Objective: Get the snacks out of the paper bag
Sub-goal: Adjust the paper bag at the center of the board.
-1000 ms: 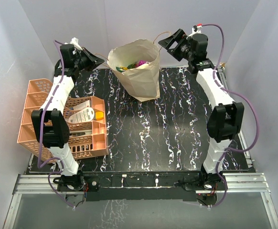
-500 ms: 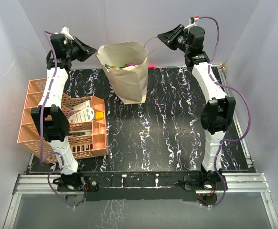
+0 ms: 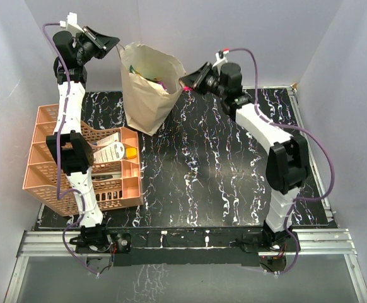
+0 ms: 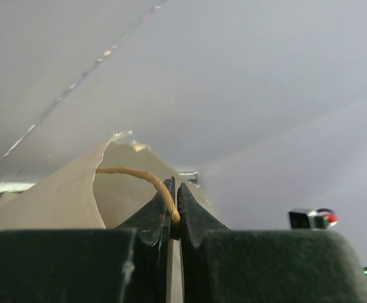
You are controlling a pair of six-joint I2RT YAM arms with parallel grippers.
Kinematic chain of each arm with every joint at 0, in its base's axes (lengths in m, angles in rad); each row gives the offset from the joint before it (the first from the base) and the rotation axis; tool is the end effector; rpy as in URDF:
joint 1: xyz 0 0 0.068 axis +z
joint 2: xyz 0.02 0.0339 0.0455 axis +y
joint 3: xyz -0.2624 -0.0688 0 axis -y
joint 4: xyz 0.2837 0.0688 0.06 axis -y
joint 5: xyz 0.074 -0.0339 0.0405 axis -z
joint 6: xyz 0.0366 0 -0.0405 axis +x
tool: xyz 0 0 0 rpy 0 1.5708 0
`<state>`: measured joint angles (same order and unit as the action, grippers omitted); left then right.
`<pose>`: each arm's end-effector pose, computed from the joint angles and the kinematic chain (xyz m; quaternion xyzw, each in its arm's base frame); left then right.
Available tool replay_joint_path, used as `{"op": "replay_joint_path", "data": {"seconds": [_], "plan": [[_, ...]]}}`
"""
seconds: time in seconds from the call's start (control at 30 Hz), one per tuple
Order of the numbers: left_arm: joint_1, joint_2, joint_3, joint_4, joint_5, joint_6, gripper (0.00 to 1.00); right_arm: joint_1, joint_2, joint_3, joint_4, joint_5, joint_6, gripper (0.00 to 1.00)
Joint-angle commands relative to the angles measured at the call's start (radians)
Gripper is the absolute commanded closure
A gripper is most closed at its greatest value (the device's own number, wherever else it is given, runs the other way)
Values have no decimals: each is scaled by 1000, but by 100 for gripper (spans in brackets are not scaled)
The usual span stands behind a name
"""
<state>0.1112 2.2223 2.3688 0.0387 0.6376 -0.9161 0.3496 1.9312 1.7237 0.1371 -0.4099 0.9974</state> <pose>0.5517 0.0397 0.4420 -0.0880 0.6467 -0.4704 0.5939 0.4740 0.1883 0.3517 0.0964 0.7232 0.5327 0.4289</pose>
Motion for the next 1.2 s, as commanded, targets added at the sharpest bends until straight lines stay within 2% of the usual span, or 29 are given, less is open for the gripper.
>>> {"op": "replay_joint_path", "data": {"seconds": [0.0,0.17,0.27,0.4,0.5,0.53,0.57,0.63,0.67,0.73,0.83,0.9,1.03,1.1,1.17], "plan": [[-36,-115,-30,331,131,-89,100,44,-206,-242,162,74,-41,93],[-135,-254,-304,421,252,-46,100,86,-388,-628,277,124,6,93],[-204,-345,-443,407,286,28,100,108,-462,-777,289,143,16,93],[-274,-421,-508,322,271,126,100,113,-551,-857,275,169,-12,93],[-279,-467,-525,241,222,179,100,104,-616,-818,116,250,-100,90],[-278,-481,-533,219,196,195,100,87,-635,-804,66,266,-118,84],[-278,-492,-543,211,181,203,100,65,-653,-797,23,274,-122,72],[-279,-500,-568,248,187,169,100,13,-694,-798,-51,273,-105,40],[-280,-498,-575,260,194,156,100,-12,-713,-803,-74,256,-101,32],[-279,-493,-577,249,204,155,100,-64,-747,-814,-115,210,-127,24],[-279,-498,-598,242,222,166,100,-139,-783,-828,-198,173,-173,4],[-280,-512,-627,255,240,167,100,-183,-764,-820,-218,97,-235,0],[-279,-544,-678,294,289,151,100,-180,-669,-780,-265,-115,-326,1],[-279,-559,-707,320,310,133,100,-105,-649,-793,-252,-149,-354,2],[-280,-572,-736,345,323,110,100,10,-658,-810,-243,-81,-379,2]]}}
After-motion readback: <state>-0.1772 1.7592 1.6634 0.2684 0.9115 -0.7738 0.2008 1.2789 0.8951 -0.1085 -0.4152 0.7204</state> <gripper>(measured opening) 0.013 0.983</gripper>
